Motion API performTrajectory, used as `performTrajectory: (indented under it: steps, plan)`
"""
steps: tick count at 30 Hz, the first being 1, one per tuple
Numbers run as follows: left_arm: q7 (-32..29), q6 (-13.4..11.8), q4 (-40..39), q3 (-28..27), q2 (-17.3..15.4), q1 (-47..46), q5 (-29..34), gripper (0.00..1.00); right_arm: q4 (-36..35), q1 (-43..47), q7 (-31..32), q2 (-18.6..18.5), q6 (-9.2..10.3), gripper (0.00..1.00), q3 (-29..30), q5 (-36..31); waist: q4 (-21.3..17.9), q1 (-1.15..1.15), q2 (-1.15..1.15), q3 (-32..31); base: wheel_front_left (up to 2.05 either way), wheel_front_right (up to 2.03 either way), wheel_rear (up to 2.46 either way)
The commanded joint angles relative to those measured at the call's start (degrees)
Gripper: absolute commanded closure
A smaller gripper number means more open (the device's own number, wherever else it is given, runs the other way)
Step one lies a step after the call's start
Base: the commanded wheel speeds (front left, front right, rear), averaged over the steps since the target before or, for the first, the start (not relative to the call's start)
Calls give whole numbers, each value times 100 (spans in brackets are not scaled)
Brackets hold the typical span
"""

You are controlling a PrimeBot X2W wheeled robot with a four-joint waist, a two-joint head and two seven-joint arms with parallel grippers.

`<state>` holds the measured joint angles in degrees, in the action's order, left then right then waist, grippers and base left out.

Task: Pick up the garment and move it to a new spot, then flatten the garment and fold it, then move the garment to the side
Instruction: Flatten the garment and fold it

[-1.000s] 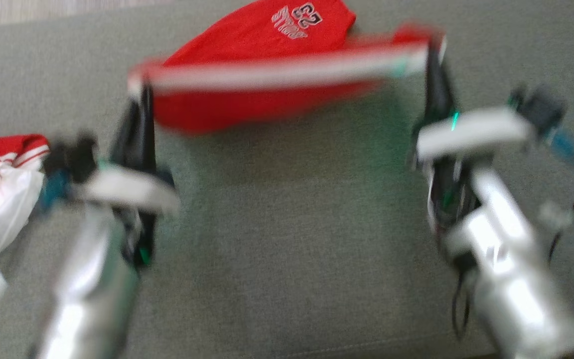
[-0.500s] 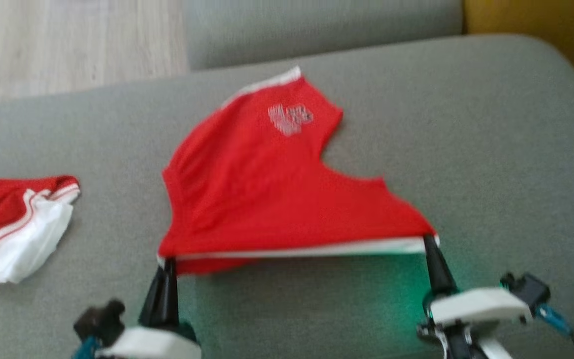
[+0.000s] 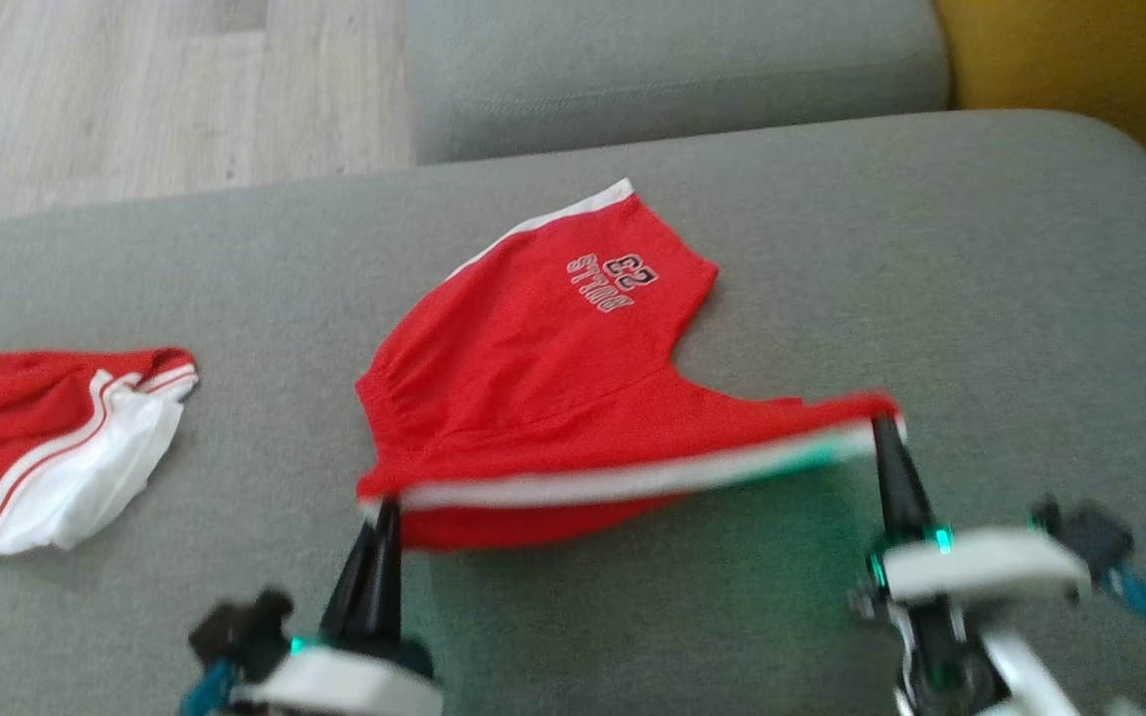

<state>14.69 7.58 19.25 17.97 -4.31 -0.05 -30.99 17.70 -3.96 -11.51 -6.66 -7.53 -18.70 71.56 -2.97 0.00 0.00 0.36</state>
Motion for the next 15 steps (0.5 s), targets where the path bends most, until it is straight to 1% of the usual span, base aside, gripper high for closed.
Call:
performTrajectory:
  steps: [1,5,9,11,12,15]
  plan:
    - [30,-9,-201,-135,-49,-465,-46,100,-181,-534,10,35,4,100,-72,-88,90,0,0,122,0,0,0]
    - [30,-9,-157,29,-36,-1076,-146,100,175,-1480,143,133,4,100,-6,-391,335,0,0,477,0,0,0]
    - [30,-9,-44,129,33,-1714,-344,100,776,-2496,161,213,4,100,119,-677,664,0,0,890,0,0,0]
    - [30,-9,49,163,69,-2012,-434,100,1164,-2972,160,238,4,100,167,-825,823,0,0,1087,0,0,0]
    - [30,-9,173,186,97,-2294,-513,100,1591,-3421,144,258,4,100,214,-965,961,0,0,1282,0,0,0]
    - [30,-9,348,276,125,-2685,-641,100,2267,-4025,84,276,4,100,273,-1189,1139,0,0,1540,0,0,0]
